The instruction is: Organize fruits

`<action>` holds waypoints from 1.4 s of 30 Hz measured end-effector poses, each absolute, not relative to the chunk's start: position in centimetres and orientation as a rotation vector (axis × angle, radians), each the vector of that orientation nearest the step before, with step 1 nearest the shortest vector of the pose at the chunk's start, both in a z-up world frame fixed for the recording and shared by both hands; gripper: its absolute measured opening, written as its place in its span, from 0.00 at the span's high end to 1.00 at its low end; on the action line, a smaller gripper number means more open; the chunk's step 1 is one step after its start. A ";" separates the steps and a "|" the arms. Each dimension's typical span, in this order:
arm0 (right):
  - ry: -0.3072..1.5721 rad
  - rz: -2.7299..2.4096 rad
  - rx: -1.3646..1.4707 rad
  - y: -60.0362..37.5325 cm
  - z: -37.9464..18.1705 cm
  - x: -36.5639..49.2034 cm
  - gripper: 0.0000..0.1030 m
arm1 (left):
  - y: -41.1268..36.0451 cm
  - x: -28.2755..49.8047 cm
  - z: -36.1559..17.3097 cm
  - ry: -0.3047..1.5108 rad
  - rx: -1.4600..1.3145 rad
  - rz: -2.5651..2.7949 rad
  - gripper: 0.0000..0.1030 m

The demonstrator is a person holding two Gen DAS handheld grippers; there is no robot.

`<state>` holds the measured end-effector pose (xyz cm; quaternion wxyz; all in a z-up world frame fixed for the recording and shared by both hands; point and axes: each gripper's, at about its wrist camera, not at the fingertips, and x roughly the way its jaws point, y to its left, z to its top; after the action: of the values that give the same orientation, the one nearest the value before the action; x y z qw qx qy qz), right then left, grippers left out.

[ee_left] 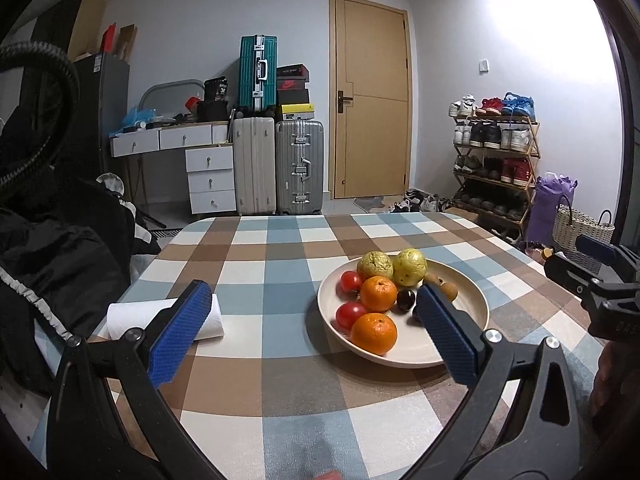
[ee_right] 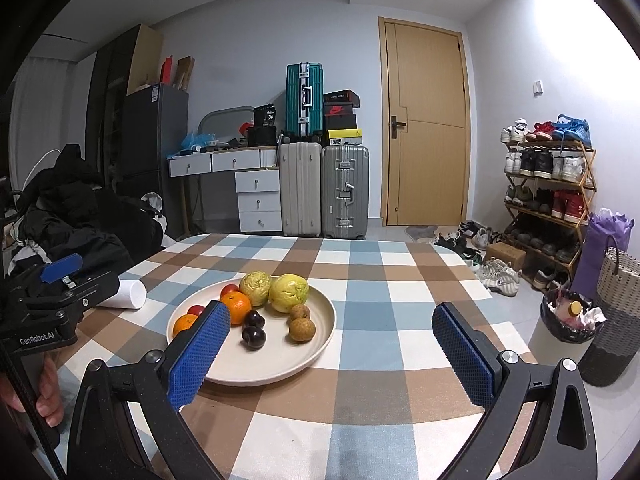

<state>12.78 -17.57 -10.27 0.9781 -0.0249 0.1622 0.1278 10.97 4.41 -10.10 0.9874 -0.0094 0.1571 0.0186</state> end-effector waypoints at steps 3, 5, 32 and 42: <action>0.332 0.260 -0.048 -17.5 -10.2 12.9 0.00 | 4.5 10.8 -10.1 0.315 -0.019 0.037 0.01; 0.343 0.267 -0.047 -17.5 -10.2 13.1 0.00 | 4.5 10.8 -10.1 0.315 -0.020 0.038 0.01; 0.327 0.256 -0.045 -17.9 -9.9 12.6 0.00 | 4.6 10.8 -10.1 0.314 -0.020 0.041 0.01; 0.327 0.256 -0.045 -17.9 -9.9 12.6 0.00 | 4.6 10.7 -10.1 0.313 -0.019 0.041 0.01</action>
<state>12.57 -17.88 -9.92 0.9782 -0.0222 0.1624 0.1272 10.71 4.61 -10.11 0.9875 -0.0095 0.1561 0.0203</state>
